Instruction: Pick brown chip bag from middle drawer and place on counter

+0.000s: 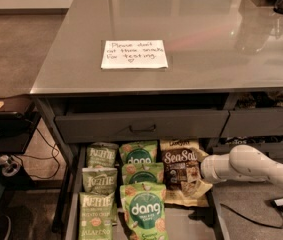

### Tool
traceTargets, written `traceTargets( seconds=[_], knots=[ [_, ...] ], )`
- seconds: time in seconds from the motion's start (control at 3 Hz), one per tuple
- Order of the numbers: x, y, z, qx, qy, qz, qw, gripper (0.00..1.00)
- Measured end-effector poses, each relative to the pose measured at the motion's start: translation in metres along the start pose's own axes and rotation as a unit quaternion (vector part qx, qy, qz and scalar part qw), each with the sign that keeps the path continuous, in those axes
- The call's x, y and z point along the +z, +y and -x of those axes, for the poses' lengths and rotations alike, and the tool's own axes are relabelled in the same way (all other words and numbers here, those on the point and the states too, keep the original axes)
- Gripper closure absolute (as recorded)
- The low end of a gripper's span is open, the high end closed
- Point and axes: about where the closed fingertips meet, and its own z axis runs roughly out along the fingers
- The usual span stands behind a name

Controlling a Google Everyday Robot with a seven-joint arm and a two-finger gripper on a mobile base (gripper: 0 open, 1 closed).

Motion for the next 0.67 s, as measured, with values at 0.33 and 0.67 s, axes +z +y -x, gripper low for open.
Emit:
traceTargets(
  seconds=[0.33, 0.67],
  knots=[
    [0.020, -0.002, -0.002, 0.006, -0.006, 0.007, 0.9999, 0.00],
    [0.036, -0.005, -0.006, 0.000, -0.019, 0.009, 0.9998, 0.00]
  ],
)
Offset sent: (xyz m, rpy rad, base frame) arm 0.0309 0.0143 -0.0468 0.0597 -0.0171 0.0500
